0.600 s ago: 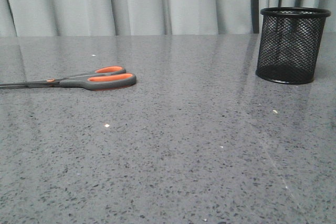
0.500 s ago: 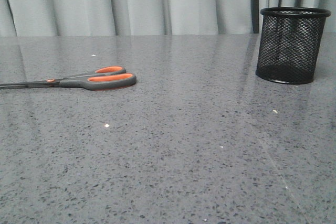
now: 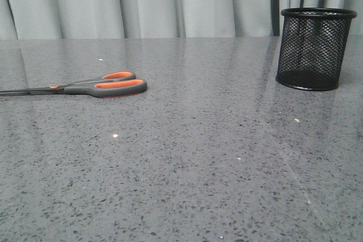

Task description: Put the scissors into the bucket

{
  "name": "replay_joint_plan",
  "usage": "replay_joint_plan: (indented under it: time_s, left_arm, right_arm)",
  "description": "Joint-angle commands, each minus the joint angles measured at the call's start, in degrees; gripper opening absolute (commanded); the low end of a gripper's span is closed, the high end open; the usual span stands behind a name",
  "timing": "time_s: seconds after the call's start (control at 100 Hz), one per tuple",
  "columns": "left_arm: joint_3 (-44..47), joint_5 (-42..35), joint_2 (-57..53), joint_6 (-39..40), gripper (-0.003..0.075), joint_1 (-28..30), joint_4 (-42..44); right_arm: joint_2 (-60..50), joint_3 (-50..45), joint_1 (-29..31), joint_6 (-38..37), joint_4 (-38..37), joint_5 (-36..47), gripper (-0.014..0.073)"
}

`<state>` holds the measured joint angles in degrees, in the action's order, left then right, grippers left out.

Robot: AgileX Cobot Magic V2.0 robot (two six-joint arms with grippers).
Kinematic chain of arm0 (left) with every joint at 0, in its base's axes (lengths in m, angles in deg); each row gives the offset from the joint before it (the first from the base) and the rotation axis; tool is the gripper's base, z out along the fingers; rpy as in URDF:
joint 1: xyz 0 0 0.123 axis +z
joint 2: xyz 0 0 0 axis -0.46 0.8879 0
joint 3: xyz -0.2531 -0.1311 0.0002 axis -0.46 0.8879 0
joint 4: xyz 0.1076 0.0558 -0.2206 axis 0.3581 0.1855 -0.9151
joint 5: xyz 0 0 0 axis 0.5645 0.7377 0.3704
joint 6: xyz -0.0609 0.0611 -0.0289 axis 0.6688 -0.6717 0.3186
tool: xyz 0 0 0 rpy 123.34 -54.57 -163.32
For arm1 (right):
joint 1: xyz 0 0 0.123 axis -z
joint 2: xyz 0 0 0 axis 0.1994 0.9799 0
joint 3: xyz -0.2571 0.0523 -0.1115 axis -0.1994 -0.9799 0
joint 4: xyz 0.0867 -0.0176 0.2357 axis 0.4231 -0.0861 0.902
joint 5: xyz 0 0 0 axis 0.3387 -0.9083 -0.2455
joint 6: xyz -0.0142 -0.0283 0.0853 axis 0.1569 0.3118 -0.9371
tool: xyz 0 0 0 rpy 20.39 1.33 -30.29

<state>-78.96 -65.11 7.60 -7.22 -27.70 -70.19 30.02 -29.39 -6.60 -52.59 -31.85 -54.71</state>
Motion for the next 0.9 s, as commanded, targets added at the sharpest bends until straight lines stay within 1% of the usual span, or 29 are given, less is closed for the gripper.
replay_joint_plan:
  time_s: [0.0, 0.22, 0.29, 0.41, 0.51, 0.59, 0.64, 0.71, 0.74, 0.75, 0.76, 0.78, 0.82, 0.83, 0.889]
  left_arm:
    - [2.22, -4.41, -1.22, 0.38, -0.002, 0.17, -0.03]
    - [2.22, -4.41, -1.22, 0.38, -0.002, 0.17, -0.03]
    - [2.22, -4.41, -1.22, 0.38, -0.002, 0.17, -0.03]
    - [2.22, -4.41, -1.22, 0.38, -0.002, 0.17, -0.03]
    - [2.22, -4.8, -1.22, 0.38, -0.002, 0.17, 0.37]
    - [2.22, -7.87, -1.22, 0.38, -0.002, 0.17, -0.2]
    - [2.22, -11.02, -1.22, 0.38, -0.002, 0.17, -4.37]
    - [2.22, -16.06, -1.22, 0.38, -0.002, 0.17, -14.24]
    - [2.22, -18.26, -1.22, 0.38, -0.002, 0.17, -20.75]
    - [2.22, -18.78, -1.22, 0.38, -0.002, 0.17, -22.21]
    - [2.12, -19.72, -1.22, 0.38, -0.002, 0.17, -25.18]
    - [2.01, -20.72, -1.22, 0.38, -0.002, 0.17, -28.16]
    - [1.76, -22.36, -1.22, 0.38, -0.002, 0.17, -37.35]
    - [1.6, -22.82, -1.22, 0.38, -0.002, 0.17, -40.36]
    - [0.96, -23.49, -1.22, 0.38, -0.002, 0.17, -51.21]
  right_arm:
    - [-0.96, -0.34, 0.39, 0.04, -1.06, 2.11, -0.0074]
    - [-0.96, -0.34, 0.39, 0.04, -1.06, 2.11, -0.0074]
    - [-0.96, -0.34, 0.39, 0.04, -1.23, 3.43, -0.0074]
    - [-0.96, -0.34, 0.39, 0.04, -1.18, 11.46, -0.0074]
    - [-0.96, -0.34, 0.39, 0.04, 3.82, 18.39, -0.0074]
    - [-0.96, -0.34, 0.39, 0.04, 7.85, 22.86, -0.0074]
    - [-0.96, -0.34, 0.39, 0.04, 10.95, 25.74, -0.0074]
    - [-0.96, -0.24, 0.39, -0.07, 18.25, 29.39, -0.0074]
    - [-0.96, -0.24, 0.39, -0.07, 20.23, 29.92, -0.0074]
    - [-0.96, -0.24, 0.39, -0.07, 22.21, 30.32, -0.0074]
    - [-0.96, -0.24, 0.39, -0.07, 22.21, 30.25, -0.0074]
    - [-0.96, -0.24, 0.39, -0.07, 24.72, 30.48, -0.0074]
    - [-0.96, -0.01, 0.39, -0.07, 27.9, 30.47, -0.0074]
    - [-0.96, 0.02, 0.39, -0.07, 28.31, 30.47, -0.0074]
    - [-0.96, 1.06, 0.39, -0.07, 29.79, 30.14, -0.0074]
